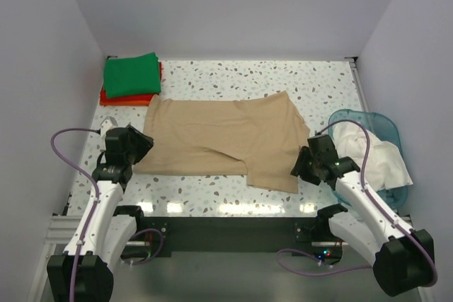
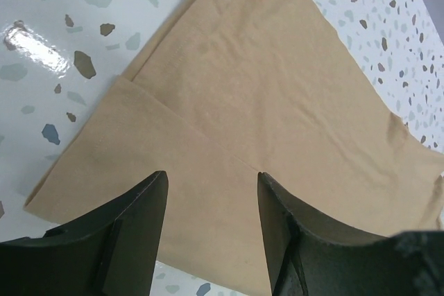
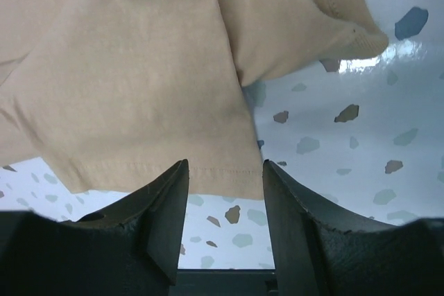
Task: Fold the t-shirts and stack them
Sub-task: Fold the tshirt
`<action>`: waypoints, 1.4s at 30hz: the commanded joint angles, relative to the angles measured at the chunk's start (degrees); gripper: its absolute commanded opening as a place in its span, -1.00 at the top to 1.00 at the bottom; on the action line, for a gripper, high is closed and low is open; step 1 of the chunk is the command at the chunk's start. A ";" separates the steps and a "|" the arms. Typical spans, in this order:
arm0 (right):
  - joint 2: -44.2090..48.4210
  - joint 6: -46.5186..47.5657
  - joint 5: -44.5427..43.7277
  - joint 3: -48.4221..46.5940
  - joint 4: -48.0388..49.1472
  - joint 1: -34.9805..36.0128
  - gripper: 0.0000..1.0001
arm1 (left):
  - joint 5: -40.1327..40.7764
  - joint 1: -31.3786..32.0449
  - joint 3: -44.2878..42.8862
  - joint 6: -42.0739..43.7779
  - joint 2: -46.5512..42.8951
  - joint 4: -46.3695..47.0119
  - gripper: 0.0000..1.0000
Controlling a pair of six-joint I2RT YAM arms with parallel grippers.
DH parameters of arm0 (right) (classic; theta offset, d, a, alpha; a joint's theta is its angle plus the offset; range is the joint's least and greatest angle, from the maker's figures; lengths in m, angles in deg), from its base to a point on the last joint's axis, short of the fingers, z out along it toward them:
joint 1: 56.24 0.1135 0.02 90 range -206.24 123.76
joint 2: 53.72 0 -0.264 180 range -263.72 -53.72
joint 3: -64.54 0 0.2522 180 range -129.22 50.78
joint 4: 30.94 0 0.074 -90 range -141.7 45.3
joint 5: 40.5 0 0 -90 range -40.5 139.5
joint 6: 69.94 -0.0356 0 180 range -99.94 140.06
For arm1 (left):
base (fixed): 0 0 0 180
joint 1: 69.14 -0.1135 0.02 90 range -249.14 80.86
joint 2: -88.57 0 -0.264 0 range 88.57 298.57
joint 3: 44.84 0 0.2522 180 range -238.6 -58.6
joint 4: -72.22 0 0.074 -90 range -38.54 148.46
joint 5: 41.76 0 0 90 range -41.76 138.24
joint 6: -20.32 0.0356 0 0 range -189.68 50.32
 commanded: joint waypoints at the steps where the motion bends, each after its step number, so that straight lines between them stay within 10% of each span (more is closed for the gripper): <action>1: 2.15 -2.33 2.05 2.26 -3.44 0.69 0.00 | -2.95 0.51 -1.83 1.95 -0.48 4.45 -0.18; 17: -9.80 -7.42 -9.54 -1.69 -5.64 13.96 0.09 | -5.15 0.42 -1.65 3.45 0.93 7.09 -0.19; 33: -6.65 -7.08 -9.28 -3.44 -4.50 13.96 0.96 | -6.11 0.51 -0.68 4.06 1.54 7.79 -0.19; 42: -7.42 -3.04 -9.28 -13.90 -8.46 13.96 1.00 | -6.11 0.42 -0.15 4.06 2.42 8.14 -0.19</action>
